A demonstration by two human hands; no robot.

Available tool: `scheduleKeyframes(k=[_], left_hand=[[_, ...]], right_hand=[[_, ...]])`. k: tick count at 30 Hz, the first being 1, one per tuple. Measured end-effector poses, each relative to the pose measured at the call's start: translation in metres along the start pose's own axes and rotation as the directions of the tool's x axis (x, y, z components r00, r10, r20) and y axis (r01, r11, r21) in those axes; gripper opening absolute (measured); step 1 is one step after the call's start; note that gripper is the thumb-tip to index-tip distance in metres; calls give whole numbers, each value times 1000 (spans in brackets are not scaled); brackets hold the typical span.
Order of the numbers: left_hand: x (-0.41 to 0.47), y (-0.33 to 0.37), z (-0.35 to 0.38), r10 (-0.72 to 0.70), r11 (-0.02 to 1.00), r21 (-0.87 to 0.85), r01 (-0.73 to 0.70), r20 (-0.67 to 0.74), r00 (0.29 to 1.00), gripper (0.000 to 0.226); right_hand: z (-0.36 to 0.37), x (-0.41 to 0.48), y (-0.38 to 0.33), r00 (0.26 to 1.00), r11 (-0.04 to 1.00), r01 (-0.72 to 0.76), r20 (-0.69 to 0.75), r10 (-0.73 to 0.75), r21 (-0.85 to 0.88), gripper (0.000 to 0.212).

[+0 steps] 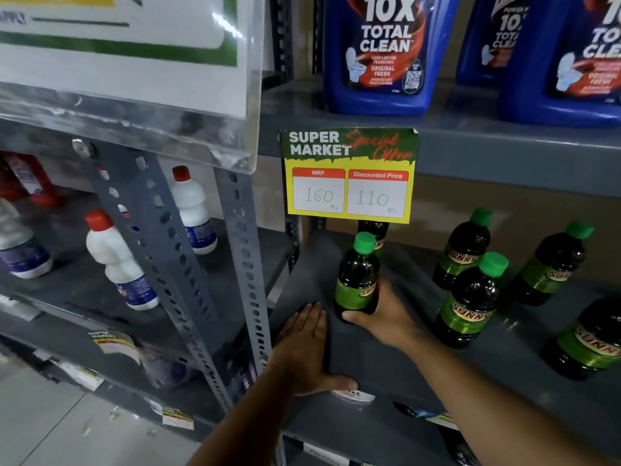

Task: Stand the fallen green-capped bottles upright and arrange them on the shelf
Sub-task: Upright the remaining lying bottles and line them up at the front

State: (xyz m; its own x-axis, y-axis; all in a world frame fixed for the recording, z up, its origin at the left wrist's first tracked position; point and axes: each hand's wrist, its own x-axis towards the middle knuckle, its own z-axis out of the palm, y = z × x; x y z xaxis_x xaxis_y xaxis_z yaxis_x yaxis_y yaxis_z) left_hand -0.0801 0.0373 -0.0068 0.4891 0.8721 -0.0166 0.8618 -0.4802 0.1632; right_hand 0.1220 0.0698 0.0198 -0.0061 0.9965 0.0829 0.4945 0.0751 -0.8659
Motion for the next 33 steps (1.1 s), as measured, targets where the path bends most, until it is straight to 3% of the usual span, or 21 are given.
scheduleKeyframes(k=[4, 10, 16, 20, 24, 33], left_hand=[[0, 0, 0, 0, 1000, -6, 0, 3, 1000, 140], [1, 1, -1, 3, 1000, -8, -3, -4, 1000, 141], [0, 2, -1, -8, 1000, -14, 8, -17, 1000, 147], [1, 3, -1, -6, 1000, 8, 6, -13, 1000, 148], [2, 3, -2, -2, 1000, 12, 2, 11, 1000, 144], [3, 9, -10, -42, 996, 88, 32, 113, 993, 147]], right_hand=[[3, -5, -4, 991, 995, 31, -124, -43, -96, 87], [10, -14, -1, 977, 970, -71, -212, 21, -232, 91], [4, -16, 6, 996, 986, -22, -91, 7, -166, 72], [-4, -21, 8, 999, 977, -17, -46, 7, -214, 69], [0, -42, 9, 996, 940, 19, -71, -46, -342, 72], [18, -83, -1, 987, 911, 11, -142, -76, -412, 74]])
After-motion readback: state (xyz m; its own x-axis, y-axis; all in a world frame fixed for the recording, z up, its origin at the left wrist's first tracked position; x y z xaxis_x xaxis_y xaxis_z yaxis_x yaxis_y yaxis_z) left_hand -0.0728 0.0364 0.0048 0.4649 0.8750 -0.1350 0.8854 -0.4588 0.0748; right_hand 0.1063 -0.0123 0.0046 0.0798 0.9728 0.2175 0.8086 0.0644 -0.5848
